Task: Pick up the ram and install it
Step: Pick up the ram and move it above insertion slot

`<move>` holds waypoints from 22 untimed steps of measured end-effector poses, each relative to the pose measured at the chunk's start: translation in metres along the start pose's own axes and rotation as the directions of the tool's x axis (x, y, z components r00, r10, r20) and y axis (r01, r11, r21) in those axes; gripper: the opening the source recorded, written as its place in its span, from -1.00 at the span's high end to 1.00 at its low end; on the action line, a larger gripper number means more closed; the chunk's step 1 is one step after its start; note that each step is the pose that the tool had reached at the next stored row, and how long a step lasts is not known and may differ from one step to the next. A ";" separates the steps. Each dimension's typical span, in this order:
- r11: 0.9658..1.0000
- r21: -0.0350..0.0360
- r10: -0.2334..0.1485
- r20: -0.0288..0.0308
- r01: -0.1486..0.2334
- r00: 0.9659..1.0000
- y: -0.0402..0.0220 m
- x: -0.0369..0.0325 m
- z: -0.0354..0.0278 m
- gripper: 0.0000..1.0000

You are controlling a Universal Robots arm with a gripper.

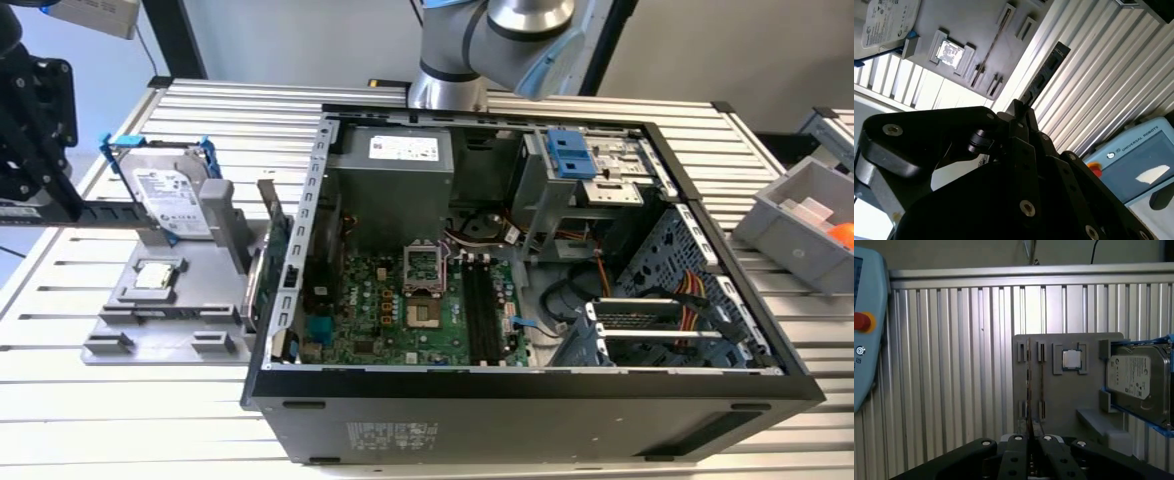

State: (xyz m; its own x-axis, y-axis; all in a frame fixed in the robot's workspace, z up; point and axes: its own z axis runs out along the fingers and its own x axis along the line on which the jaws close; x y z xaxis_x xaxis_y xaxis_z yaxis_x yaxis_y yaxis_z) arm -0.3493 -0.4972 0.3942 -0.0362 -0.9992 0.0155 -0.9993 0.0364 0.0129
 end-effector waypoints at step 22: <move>1.000 0.000 0.000 0.000 0.000 1.000 -0.0338 -0.0016 -0.0004 1.00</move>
State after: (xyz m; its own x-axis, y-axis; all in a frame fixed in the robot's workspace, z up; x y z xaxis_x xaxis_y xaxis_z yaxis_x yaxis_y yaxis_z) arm -0.3154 -0.4968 0.3941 -0.0361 -0.9992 0.0157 -0.9993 0.0363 0.0128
